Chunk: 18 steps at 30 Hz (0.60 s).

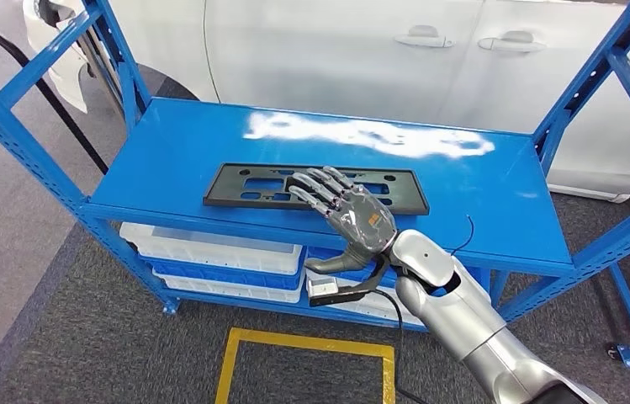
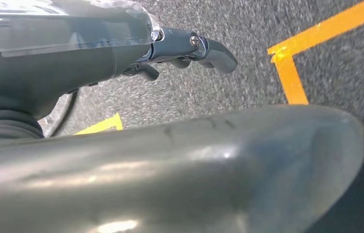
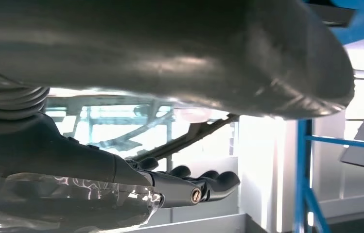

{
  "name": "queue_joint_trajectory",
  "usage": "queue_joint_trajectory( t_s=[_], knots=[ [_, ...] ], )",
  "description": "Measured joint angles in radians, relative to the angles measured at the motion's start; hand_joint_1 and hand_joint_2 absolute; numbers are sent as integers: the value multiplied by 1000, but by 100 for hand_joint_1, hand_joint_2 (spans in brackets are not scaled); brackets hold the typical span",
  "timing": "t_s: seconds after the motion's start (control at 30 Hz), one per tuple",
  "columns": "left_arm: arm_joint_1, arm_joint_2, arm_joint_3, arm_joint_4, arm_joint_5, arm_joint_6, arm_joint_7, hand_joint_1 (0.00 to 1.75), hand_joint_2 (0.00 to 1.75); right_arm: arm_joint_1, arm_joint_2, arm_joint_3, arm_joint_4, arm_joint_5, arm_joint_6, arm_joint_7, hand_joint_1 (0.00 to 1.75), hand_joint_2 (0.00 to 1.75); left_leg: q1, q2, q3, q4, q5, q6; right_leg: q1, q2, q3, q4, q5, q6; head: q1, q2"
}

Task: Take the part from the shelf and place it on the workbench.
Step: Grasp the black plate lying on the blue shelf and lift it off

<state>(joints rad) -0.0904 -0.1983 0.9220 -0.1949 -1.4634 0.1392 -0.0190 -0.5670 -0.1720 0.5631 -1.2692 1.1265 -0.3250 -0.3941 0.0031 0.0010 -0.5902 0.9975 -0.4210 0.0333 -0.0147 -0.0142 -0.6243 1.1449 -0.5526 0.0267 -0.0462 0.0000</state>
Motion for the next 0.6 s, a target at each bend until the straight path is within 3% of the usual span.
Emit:
queue_joint_trajectory(
  t_s=[0.07,0.13,0.2,0.27,0.3,0.37,0.47,0.5,0.53,0.6],
  knots=[
    [0,0,0,0,0,0,0,0,0,0,0,0,0,0,0,0,0,0,0,-1,0,0,0,0,0,1,-3,6,-3,0,0,0],
    [0,0,0,0,1,-1,-2,0,0,1,0,2,9,8,-2,5,0,0,-1,-19,-1,2,0,1,0,5,-48,91,-22,2,0,0],
    [2,-1,0,0,2,-2,-5,0,0,-29,2,14,63,98,12,82,0,0,-2,-51,-5,12,-5,-8,0,18,-34,30,32,-5,0,0],
    [4,-1,0,0,1,-3,-4,0,0,-96,9,36,170,234,36,187,0,0,-3,-64,-12,20,-10,-27,0,25,21,-115,107,-23,0,0],
    [3,-1,0,0,-2,-4,-4,0,0,-134,15,48,231,281,44,218,0,0,-3,-57,-16,27,-15,-34,0,23,20,-121,111,-32,0,0],
    [-1,-1,-1,0,-4,-7,-3,0,0,-208,29,64,349,312,54,231,0,0,-2,-34,-46,93,-54,-44,-3,19,21,-128,117,-44,0,0],
    [-7,-1,-1,0,-4,-11,-2,0,0,-301,46,85,520,320,64,230,0,0,4,-16,-137,281,-134,-54,0,7,20,-128,117,-48,0,0],
    [-7,-1,-1,0,-4,-11,-2,0,0,-322,51,90,563,320,63,229,0,0,5,-14,-150,305,-135,-55,1,3,20,-128,117,-48,0,0],
    [-6,-1,-2,0,-4,-11,-2,0,0,-338,56,95,596,320,62,229,0,0,5,-13,-143,289,-116,-54,2,0,21,-128,117,-48,0,0],
    [-6,0,-2,0,-4,-11,-2,0,0,-363,66,101,645,320,60,228,0,0,5,-8,-80,157,-47,-44,3,-3,24,-127,115,-45,0,0]
  ],
)
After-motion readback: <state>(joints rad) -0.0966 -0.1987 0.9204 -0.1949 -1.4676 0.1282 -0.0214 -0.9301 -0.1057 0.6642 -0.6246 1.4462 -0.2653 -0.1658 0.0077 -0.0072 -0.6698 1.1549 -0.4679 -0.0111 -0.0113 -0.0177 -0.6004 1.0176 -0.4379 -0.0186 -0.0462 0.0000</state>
